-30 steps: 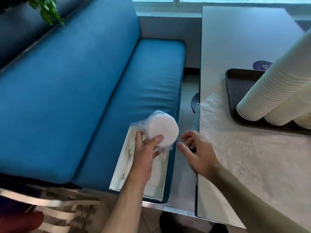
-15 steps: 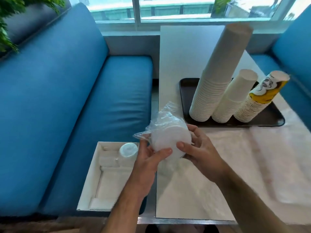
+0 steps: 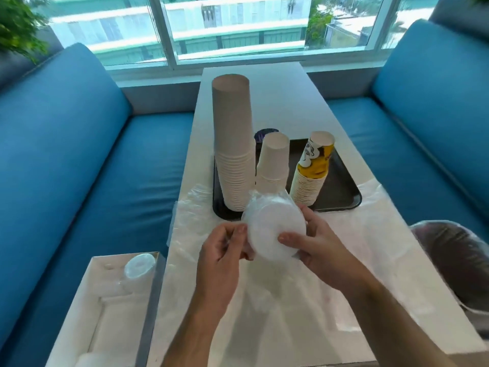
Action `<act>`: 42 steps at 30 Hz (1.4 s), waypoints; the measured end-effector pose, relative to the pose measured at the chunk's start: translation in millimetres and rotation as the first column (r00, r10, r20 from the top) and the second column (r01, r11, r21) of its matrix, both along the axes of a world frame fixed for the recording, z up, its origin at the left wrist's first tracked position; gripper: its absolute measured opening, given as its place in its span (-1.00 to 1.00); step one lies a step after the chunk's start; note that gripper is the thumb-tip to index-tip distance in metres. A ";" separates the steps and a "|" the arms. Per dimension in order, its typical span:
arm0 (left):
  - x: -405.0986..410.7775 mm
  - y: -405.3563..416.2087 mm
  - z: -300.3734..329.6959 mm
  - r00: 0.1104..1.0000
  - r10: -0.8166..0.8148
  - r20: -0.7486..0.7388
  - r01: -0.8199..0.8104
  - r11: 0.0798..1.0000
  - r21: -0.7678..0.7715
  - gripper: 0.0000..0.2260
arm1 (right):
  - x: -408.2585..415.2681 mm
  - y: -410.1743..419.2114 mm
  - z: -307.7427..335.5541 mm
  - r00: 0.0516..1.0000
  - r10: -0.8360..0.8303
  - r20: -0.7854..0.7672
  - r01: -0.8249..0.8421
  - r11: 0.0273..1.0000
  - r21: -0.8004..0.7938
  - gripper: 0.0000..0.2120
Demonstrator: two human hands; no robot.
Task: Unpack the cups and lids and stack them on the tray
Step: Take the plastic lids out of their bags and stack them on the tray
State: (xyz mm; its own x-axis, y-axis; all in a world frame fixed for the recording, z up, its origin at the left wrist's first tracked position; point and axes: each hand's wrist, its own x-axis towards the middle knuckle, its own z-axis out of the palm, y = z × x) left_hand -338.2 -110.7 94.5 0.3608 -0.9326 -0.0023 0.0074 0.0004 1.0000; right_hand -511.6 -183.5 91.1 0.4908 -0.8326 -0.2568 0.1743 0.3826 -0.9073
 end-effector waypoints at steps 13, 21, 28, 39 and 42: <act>-105.7 -10.5 0.4 0.990 -0.142 -0.022 0.143 0.964 0.224 -0.65 | -74.9 -21.7 5.3 0.975 -0.133 0.176 0.113 0.986 0.121 -0.45; -114.3 -37.8 22.1 0.844 0.077 -0.531 0.025 0.983 0.182 -0.37 | -88.0 -30.7 20.4 0.964 0.100 -0.245 -0.139 0.979 -0.147 -0.36; -108.6 -46.8 20.3 0.716 0.199 -0.669 -0.109 0.979 0.175 -0.49 | -96.8 -34.8 24.6 0.891 0.249 -0.381 -0.352 0.907 -0.232 -0.61; -107.5 -48.5 18.5 0.521 0.194 -0.832 -0.141 0.980 0.140 -0.53 | -107.5 -25.1 17.7 0.674 0.291 -0.679 -0.649 0.673 -0.356 -0.80; -111.1 -48.6 15.4 0.534 0.187 -0.825 -0.193 0.976 0.096 -0.47 | -107.5 -26.5 21.0 0.727 0.202 -0.656 -0.499 0.813 -0.302 -0.60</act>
